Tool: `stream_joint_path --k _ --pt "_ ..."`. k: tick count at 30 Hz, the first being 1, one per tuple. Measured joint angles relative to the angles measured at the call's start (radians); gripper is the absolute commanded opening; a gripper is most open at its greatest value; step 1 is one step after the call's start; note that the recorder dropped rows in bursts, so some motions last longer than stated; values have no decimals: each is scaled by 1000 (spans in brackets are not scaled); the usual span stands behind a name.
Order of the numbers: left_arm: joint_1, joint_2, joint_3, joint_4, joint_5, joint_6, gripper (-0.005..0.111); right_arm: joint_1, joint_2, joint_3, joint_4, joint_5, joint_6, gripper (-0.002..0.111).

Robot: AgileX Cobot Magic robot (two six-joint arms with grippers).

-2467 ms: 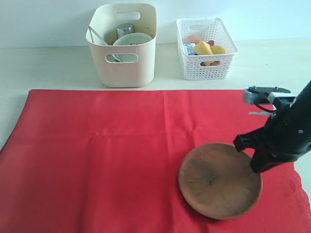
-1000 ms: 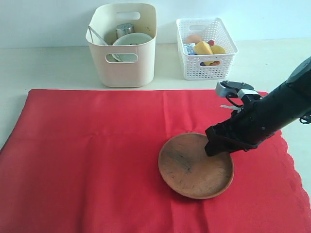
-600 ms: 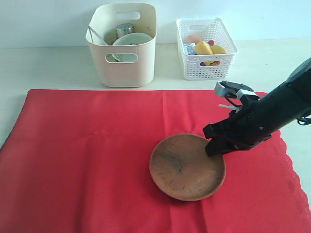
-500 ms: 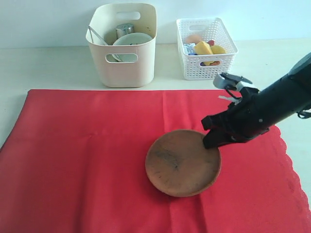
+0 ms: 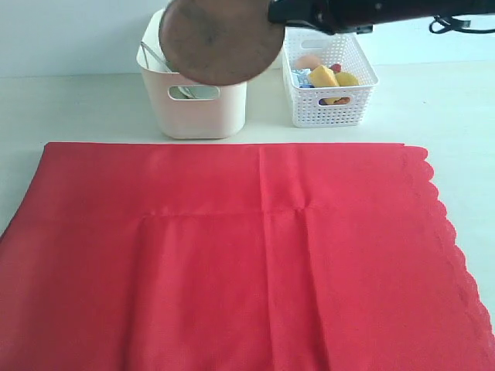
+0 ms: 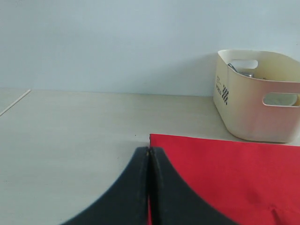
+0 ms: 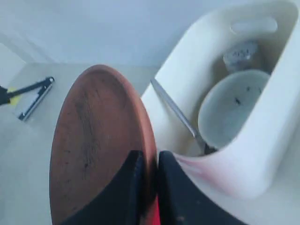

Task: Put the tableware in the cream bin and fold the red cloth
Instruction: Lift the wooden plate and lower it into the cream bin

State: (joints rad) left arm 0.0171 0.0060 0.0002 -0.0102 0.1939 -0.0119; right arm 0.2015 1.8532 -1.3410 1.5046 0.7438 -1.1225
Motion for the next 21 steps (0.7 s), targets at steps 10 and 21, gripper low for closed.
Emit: stream_joint_path --k 10,21 --pt "0 0 0 0 0 0 2 0 358 -337 164 -2 -78 0" --pt "0 0 0 0 0 0 2 22 519 -527 177 48 -78 0"
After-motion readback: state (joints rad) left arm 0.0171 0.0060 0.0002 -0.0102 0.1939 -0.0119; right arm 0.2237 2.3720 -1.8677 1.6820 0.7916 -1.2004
